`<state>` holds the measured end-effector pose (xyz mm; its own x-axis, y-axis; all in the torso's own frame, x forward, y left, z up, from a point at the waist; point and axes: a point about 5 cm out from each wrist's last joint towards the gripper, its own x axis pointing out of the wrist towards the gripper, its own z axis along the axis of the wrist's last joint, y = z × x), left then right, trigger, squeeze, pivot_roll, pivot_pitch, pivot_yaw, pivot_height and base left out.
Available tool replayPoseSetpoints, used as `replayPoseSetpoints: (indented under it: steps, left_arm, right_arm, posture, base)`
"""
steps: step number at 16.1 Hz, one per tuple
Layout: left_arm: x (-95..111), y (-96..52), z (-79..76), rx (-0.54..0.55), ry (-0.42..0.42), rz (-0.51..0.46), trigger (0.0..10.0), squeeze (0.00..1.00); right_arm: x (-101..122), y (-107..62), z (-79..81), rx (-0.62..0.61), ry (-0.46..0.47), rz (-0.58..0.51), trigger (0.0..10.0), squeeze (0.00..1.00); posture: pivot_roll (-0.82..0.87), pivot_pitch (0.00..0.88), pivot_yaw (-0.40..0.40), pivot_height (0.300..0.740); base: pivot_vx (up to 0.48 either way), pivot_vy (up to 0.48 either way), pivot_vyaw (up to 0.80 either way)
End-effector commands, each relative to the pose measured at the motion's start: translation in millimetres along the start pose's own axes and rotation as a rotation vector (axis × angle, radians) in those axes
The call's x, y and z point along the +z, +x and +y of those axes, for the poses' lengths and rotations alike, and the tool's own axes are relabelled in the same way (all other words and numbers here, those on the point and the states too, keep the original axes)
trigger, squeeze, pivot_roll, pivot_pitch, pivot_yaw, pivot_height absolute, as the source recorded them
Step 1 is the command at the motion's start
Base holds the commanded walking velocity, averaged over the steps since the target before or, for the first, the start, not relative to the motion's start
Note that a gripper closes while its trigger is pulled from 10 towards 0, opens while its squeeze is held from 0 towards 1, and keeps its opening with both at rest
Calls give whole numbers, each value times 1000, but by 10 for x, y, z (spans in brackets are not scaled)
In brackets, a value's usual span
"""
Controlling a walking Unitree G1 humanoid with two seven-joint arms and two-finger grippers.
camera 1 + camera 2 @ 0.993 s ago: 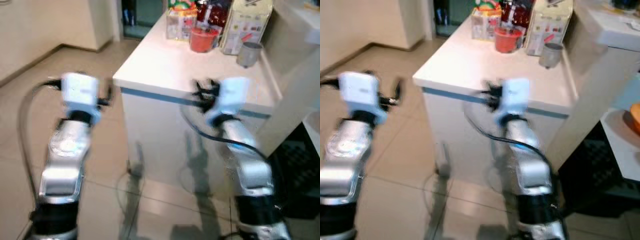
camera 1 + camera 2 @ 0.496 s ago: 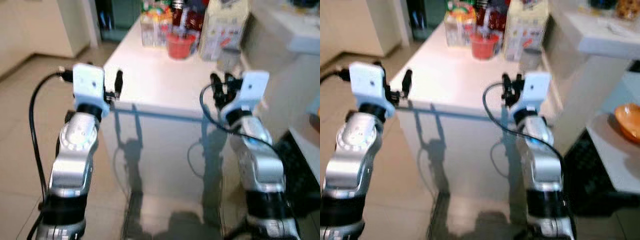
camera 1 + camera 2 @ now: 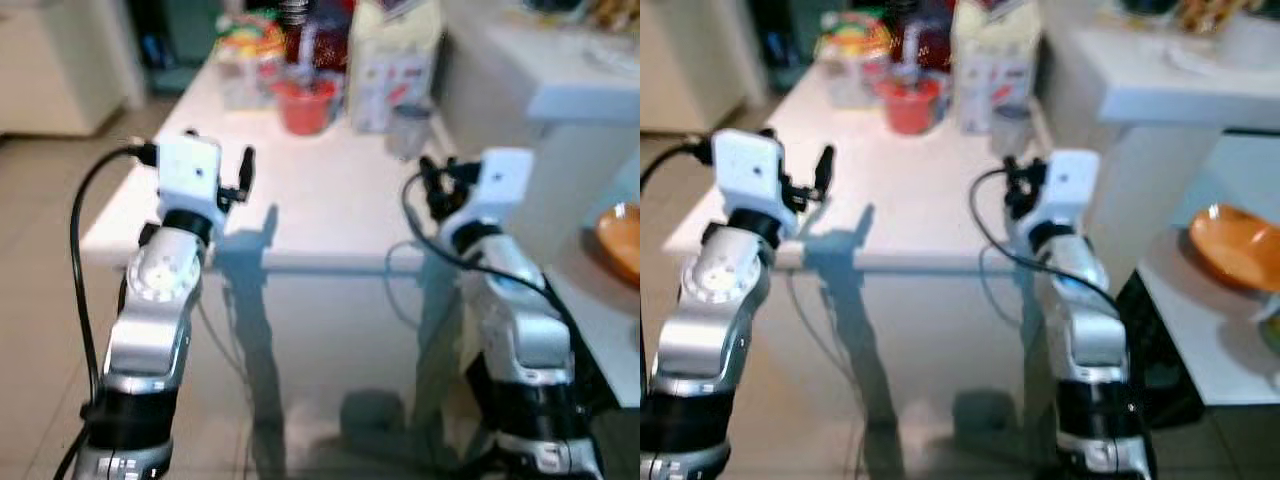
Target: Setting the table
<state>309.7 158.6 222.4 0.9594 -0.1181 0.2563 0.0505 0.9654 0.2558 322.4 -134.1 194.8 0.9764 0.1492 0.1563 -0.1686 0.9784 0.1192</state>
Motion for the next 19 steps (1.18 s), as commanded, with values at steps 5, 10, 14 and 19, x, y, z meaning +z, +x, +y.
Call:
replayPoseSetpoints:
  steps: [5, 10, 14, 19]
  left_arm:
    - [-53, -32, 108, 35, 35, 30, 10000, 0]
    - [-99, -74, 112, 35, 30, 61, 10000, 0]
    - [-98, -95, 24, -19, 14, 69, 10000, 0]
    - [-62, -155, -13, -49, 10, 72, 10000, 0]
  right_arm:
    - [-59, 18, 194, 123, -14, 69, 10000, 0]
    - [-102, 20, 223, 134, -20, 79, 10000, 0]
    - [-153, 204, 88, 36, -26, 77, 10000, 1000]
    - [-250, 571, 173, 41, -39, 104, 10000, 1000]
  posture:
    - [20, 0, -30, 740]
    - [19, 0, -36, 740]
    - [19, 0, -37, 740]
    - [37, 34, -39, 740]
  base:
    - [331, 0, 0]
    - [0, 0, 0]
    - [0, 0, 0]
    - [0, 0, 0]
